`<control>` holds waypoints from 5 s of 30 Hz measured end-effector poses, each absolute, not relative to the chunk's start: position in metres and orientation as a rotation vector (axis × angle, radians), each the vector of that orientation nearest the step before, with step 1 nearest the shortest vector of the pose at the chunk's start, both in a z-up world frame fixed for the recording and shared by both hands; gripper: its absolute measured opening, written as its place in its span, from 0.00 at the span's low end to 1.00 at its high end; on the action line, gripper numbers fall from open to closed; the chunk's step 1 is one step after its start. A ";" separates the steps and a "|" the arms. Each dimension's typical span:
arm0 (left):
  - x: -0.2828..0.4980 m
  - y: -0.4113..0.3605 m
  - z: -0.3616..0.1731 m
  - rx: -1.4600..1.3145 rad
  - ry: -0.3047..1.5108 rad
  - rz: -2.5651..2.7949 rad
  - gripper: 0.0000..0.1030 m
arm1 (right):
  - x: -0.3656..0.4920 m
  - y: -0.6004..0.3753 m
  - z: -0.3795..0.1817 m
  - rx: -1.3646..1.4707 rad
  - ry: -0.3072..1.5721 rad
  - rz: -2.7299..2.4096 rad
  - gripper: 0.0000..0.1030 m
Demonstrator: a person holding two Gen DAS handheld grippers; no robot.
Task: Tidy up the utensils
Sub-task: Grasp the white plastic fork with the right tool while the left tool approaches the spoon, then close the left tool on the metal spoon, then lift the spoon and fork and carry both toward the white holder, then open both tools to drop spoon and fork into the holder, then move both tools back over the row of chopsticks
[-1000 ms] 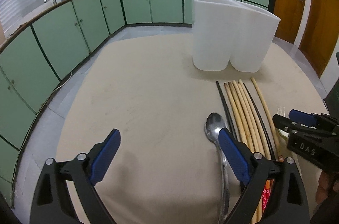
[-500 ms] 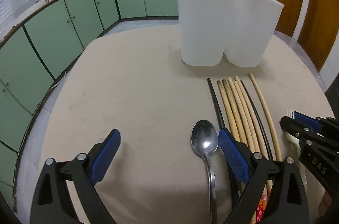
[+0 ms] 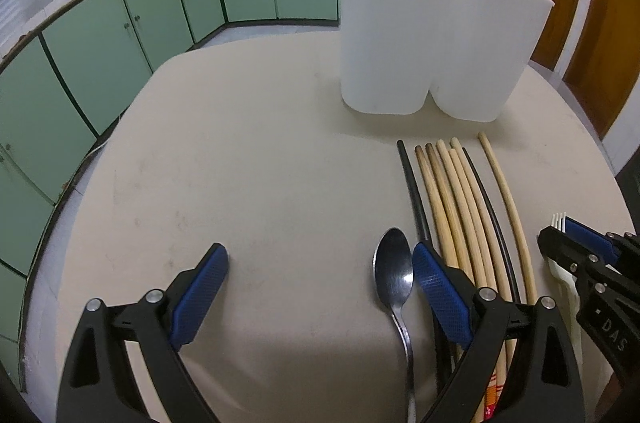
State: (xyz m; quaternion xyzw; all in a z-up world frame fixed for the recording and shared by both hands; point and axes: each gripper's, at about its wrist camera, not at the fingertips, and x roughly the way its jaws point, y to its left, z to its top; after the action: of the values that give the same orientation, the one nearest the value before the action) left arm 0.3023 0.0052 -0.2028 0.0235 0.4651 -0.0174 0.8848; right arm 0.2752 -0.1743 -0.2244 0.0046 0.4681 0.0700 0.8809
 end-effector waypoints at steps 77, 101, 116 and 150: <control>0.237 0.009 -0.127 -0.061 0.598 -0.256 0.25 | 0.243 -0.197 -0.141 0.071 0.655 0.265 0.19; 0.286 0.018 0.002 -0.134 0.276 -0.294 0.25 | 0.321 -0.203 -0.029 0.111 0.303 0.341 0.19; 0.384 -0.003 -0.037 -0.143 0.323 -0.308 0.25 | 0.422 -0.199 -0.071 0.103 0.304 0.272 0.19; 0.209 0.025 -0.102 -0.046 0.574 -0.217 0.84 | 0.190 -0.214 -0.155 0.087 0.532 0.049 0.89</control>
State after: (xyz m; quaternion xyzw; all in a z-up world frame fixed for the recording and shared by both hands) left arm 0.2086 0.0250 -0.1015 -0.0227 0.2825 -0.1068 0.9530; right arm 0.1898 -0.2145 -0.1550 0.0427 0.2627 0.0243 0.9636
